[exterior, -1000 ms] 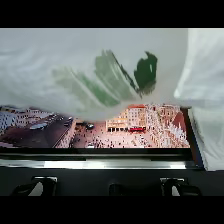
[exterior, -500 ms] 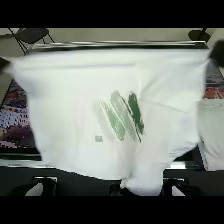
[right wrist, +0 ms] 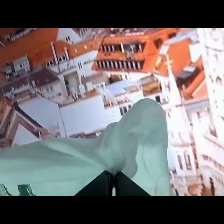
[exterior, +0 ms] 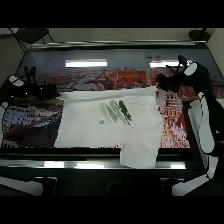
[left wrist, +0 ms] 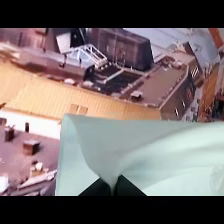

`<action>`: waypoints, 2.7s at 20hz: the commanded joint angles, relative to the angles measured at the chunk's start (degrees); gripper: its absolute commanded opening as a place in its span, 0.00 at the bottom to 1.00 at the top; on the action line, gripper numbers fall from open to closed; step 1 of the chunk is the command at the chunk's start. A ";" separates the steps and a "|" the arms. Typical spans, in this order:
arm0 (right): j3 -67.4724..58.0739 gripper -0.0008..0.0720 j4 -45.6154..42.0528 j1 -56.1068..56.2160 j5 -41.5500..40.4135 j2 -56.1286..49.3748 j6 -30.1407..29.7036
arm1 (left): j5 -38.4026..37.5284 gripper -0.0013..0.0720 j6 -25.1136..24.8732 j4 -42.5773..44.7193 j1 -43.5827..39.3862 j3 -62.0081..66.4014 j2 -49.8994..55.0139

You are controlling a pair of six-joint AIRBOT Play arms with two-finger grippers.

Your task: Fold the shirts.

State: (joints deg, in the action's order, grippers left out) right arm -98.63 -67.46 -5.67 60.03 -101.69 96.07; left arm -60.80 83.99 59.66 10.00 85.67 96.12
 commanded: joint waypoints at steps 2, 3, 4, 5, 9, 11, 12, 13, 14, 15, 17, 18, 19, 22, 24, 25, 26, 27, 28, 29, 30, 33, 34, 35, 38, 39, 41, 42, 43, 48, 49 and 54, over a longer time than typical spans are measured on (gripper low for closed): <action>-0.50 0.07 3.50 -0.24 -12.52 -2.75 0.59 | 1.81 0.06 -1.55 -4.42 -0.50 11.85 10.19; -0.50 0.08 2.82 -0.28 -9.81 -1.84 0.55 | 0.94 0.07 -1.57 -4.37 -0.39 13.44 10.27; -0.50 0.08 0.24 -0.59 -5.20 -0.52 -0.52 | -1.14 0.07 -1.75 -4.24 0.02 14.64 10.08; -0.50 0.08 -3.08 -0.63 -0.13 0.76 -2.80 | -4.85 0.07 -2.71 -4.07 0.48 15.72 10.01; -0.09 0.08 -12.37 -0.59 23.63 4.04 -2.14 | -25.94 0.06 -5.62 1.90 2.03 16.04 10.47; 1.99 0.08 -11.80 0.83 27.58 4.02 -1.66 | -30.32 0.07 -5.60 5.09 1.95 13.68 10.62; 4.33 0.08 -11.78 1.81 27.47 3.98 -0.70 | -30.32 0.06 -5.57 5.09 1.95 11.58 10.62; 6.99 0.08 -11.41 2.93 27.43 3.82 -0.22 | -30.32 0.06 -5.60 5.09 1.95 9.49 10.64; 9.35 0.08 -11.02 3.80 26.60 3.78 -0.24 | -30.32 0.06 -5.62 5.09 1.95 8.00 10.64; 11.19 0.08 -10.99 4.57 25.49 3.80 -0.13 | -30.32 0.06 -5.64 5.11 1.99 6.97 10.64; 12.87 0.07 -10.10 5.16 23.50 3.80 1.95 | -30.27 0.06 -5.88 5.16 2.19 6.40 10.69; 13.46 0.07 -10.16 5.16 23.32 3.80 2.40 | -30.27 0.06 -6.56 5.29 2.27 6.40 10.69; 14.23 0.08 -10.16 5.16 23.50 3.80 2.99 | -30.27 0.06 -6.69 5.35 2.27 6.43 10.69; 15.61 0.20 -10.05 5.16 22.21 3.85 4.15 | -30.38 0.23 -6.67 5.29 2.32 6.47 10.73; 14.64 0.64 -11.15 5.16 22.08 5.09 3.32 | -32.04 0.57 -6.64 5.33 2.82 6.49 10.10; 13.86 0.67 -11.96 5.07 23.58 6.32 -0.31 | -32.72 0.57 -6.64 5.33 3.56 6.49 9.29; 13.16 0.74 -13.16 4.33 26.88 7.63 -3.65 | -33.31 0.57 -6.43 5.33 4.55 6.47 8.33; 12.96 0.73 -14.10 2.73 30.18 8.94 -4.13 | -34.12 0.57 -5.95 5.35 5.73 6.36 7.15; 13.14 0.73 -14.08 0.00 32.72 10.23 -3.89 | -34.73 0.57 -5.77 5.35 6.86 5.77 5.75; 13.75 0.72 -13.75 -2.75 34.05 11.50 -3.45 | -34.69 0.57 -5.40 5.38 8.04 4.13 3.85; 15.23 0.70 -13.64 -5.35 34.77 13.03 -3.13 | -34.69 0.57 -5.68 5.55 9.05 1.46 1.86; 26.77 0.70 -13.60 -8.59 30.38 19.69 -3.06 | -30.84 0.58 -6.91 9.20 11.21 -15.34 -6.43; 31.45 0.70 -13.22 -8.37 27.98 22.05 -3.08 | -27.98 0.58 -7.32 9.18 11.80 -21.70 -9.25; 35.10 0.70 -11.76 -8.31 26.03 23.82 -3.21 | -25.51 0.58 -8.37 9.20 12.11 -26.97 -11.52; 41.07 0.70 -9.64 -8.31 22.29 26.62 -3.32 | -20.11 0.70 -10.78 9.18 12.07 -37.53 -14.45; 41.24 0.70 -9.64 -8.31 22.73 26.64 -3.56 | -18.91 0.70 -10.75 8.81 12.04 -39.10 -14.40; 41.24 0.70 -9.66 -8.31 24.06 26.71 -5.01 | -16.61 0.68 -10.75 7.32 12.04 -40.57 -14.38; 41.24 0.70 -9.70 -8.31 24.52 26.71 -5.53 | -16.06 0.62 -10.75 6.47 12.04 -41.11 -14.38; 41.31 0.70 -9.66 -8.31 24.68 26.77 -5.70 | -15.37 0.62 -10.62 6.23 12.02 -41.79 -14.38; 49.57 0.70 -5.62 -8.31 22.53 31.28 -7.50 | -10.45 0.11 -9.44 4.83 11.96 -43.12 -14.38; 53.00 0.70 -4.50 -8.31 21.40 33.31 -8.13 | -10.19 0.07 -9.44 4.83 11.93 -43.12 -14.38; 66.53 0.71 -0.26 -8.31 15.04 38.66 -9.55 | -10.25 0.07 -9.49 4.83 11.96 -43.12 -14.40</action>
State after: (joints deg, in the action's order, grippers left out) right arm -38.83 -70.89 -13.93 79.07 -65.43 87.35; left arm -77.34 74.37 63.94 21.96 42.70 81.76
